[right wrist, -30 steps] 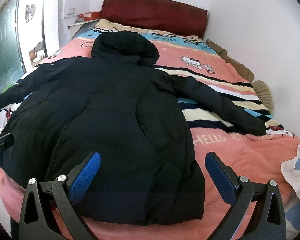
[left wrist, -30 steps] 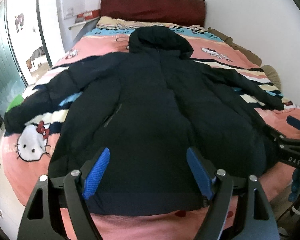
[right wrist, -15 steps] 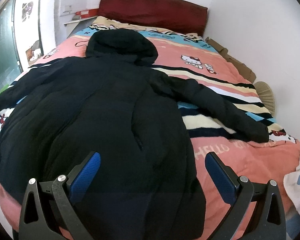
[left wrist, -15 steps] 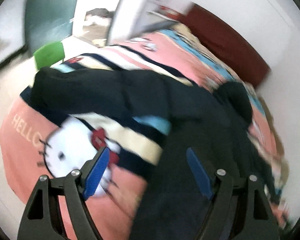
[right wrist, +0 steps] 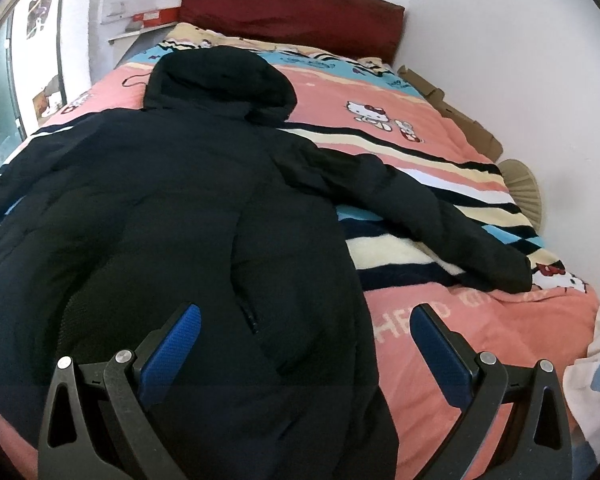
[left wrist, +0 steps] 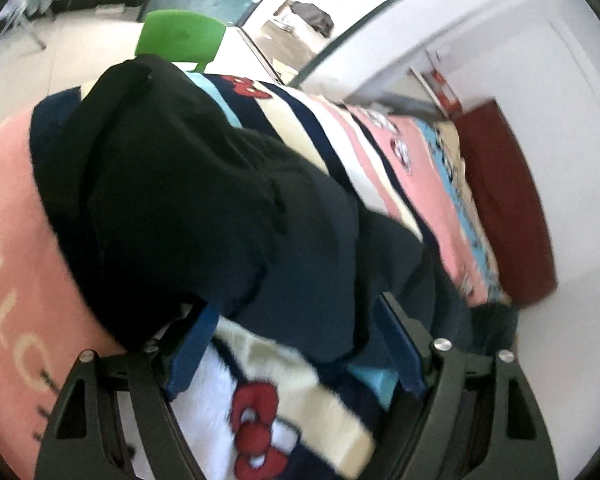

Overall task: Fold large clothes
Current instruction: 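Grasp the jacket sleeve nearest the left gripper and lift it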

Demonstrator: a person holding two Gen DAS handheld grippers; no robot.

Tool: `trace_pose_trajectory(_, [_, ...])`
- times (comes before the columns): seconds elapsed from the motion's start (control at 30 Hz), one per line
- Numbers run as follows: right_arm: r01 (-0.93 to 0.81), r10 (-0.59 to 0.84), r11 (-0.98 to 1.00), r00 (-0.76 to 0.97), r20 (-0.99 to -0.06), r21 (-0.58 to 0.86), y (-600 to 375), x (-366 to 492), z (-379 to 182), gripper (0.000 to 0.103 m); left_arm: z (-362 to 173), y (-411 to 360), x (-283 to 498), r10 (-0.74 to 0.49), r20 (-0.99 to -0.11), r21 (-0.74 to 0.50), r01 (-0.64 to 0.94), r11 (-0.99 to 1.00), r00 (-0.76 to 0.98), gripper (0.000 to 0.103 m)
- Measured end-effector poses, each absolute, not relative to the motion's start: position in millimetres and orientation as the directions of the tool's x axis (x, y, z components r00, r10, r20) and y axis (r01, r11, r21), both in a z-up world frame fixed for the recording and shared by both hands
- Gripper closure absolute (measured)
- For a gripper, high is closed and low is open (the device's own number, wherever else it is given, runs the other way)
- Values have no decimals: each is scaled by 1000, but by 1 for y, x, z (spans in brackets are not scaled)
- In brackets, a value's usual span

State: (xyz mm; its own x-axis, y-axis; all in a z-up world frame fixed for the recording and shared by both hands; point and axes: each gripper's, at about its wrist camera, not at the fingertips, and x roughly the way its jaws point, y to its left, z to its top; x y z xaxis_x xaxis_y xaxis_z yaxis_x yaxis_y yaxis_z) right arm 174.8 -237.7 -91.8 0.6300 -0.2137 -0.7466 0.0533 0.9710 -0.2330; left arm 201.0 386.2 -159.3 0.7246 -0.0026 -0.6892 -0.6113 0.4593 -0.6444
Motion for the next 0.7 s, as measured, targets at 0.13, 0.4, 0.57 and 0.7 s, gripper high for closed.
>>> trace_pose_trajectory(0.13, [64,-226,969,620,-751,-239,-242,182,-96,1,-176,411,202,-4,-652,-721,-618,312,759,24])
trace_pose_trajectory(0.4, [92,-237,969,607,-759,-228,-255,184,-100,1,-205,437,190,-8,-590,-804,-586,98,808,78])
trace_pose_trajectory(0.57, [108,-234,971,607,-759,-213,-262,182,-102,0,-184,429,189,3,-592,-783,-576,234,806,91])
trace_pose_trajectory(0.7, [117,-228,973,613,-756,-199,-266,180,-100,0,-145,411,198,16,-580,-747,-540,386,814,92])
